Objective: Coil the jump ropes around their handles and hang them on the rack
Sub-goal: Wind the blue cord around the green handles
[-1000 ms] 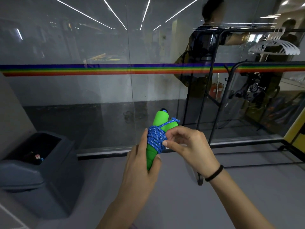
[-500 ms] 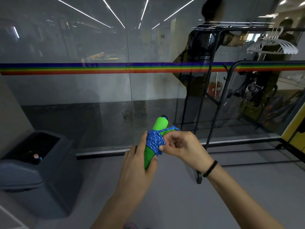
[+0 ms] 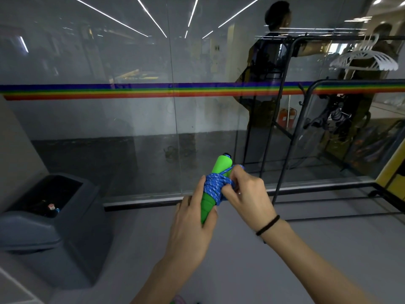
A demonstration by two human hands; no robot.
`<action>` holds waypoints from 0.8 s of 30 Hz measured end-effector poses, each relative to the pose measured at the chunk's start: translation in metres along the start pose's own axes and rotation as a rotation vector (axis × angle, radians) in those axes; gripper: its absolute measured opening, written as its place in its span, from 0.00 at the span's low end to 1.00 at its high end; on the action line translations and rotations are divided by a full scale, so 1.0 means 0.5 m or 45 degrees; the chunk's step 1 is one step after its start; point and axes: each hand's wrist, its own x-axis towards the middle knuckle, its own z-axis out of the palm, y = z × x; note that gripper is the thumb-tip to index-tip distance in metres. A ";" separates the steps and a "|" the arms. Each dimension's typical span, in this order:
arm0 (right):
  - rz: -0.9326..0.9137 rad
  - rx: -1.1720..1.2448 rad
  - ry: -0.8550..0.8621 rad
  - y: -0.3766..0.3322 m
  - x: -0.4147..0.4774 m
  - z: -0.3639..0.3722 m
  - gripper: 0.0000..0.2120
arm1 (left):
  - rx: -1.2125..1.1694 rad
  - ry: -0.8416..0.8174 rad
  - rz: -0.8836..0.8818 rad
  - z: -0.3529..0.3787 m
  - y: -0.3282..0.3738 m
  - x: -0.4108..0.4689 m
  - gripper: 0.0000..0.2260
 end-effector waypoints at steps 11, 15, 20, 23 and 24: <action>0.289 0.570 -0.131 -0.011 0.005 -0.013 0.04 | -0.519 -0.062 -0.196 -0.025 -0.019 0.020 0.25; 0.344 0.745 0.035 -0.019 0.010 -0.016 0.08 | -0.677 -0.196 -0.323 -0.033 -0.015 0.027 0.25; 0.319 0.893 0.138 -0.031 0.016 -0.005 0.10 | -0.767 -0.283 -0.513 -0.036 -0.021 0.031 0.24; 0.337 0.996 0.112 -0.034 0.019 -0.001 0.12 | -0.704 -0.362 -0.513 -0.042 -0.025 0.038 0.24; 0.336 1.002 0.095 -0.037 0.019 0.000 0.10 | -0.715 -0.357 -0.519 -0.042 -0.023 0.042 0.22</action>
